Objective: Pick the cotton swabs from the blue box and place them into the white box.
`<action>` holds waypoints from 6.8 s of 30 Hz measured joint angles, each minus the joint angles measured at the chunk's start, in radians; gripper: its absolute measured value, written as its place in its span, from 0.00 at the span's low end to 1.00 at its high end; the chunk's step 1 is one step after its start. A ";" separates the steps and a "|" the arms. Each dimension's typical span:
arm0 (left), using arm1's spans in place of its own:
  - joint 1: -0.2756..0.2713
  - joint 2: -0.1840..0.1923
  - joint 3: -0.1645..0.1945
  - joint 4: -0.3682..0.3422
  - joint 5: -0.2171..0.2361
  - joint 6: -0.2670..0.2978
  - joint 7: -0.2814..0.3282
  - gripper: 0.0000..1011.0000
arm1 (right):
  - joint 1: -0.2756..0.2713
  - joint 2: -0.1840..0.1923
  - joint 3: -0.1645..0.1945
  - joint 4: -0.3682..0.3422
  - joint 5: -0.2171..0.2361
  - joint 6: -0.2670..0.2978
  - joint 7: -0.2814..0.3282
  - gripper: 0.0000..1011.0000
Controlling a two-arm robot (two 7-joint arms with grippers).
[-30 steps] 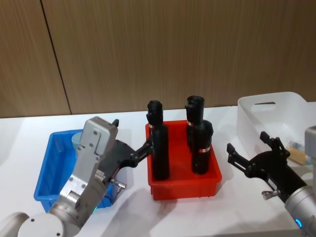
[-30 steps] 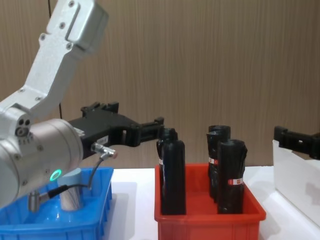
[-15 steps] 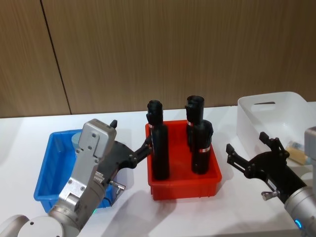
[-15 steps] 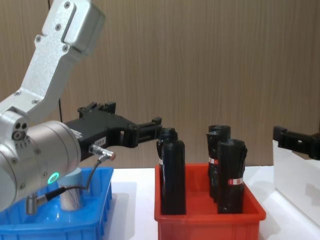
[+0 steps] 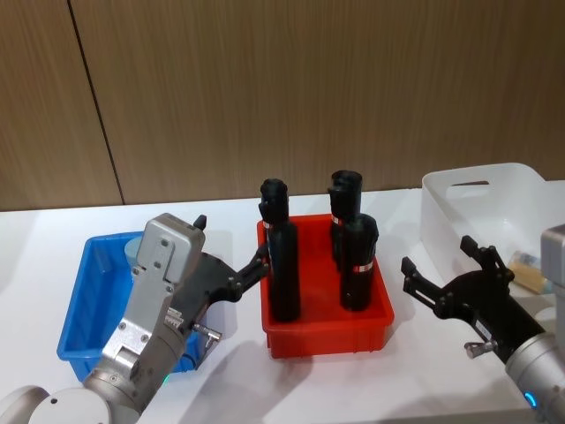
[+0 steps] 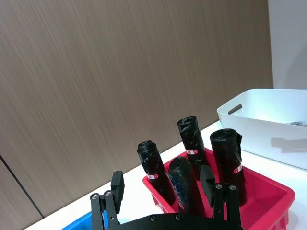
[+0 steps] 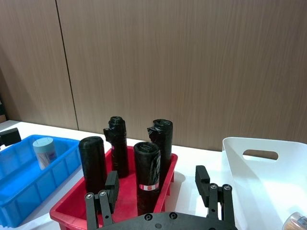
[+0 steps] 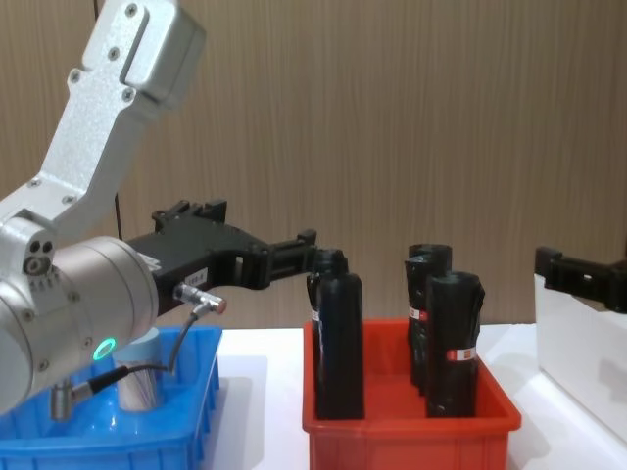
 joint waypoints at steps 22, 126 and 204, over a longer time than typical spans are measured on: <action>0.000 0.000 0.000 0.000 0.000 0.000 0.000 0.99 | 0.143 -0.038 0.010 0.198 0.015 0.003 0.149 0.99; 0.000 0.000 0.000 0.000 0.000 0.000 0.000 0.99 | 0.734 -0.234 -0.054 1.142 0.016 -0.221 0.547 0.65; 0.000 0.000 0.000 0.000 0.000 0.000 0.000 0.99 | 0.396 0.039 0.141 0.345 -0.039 -0.019 0.089 0.70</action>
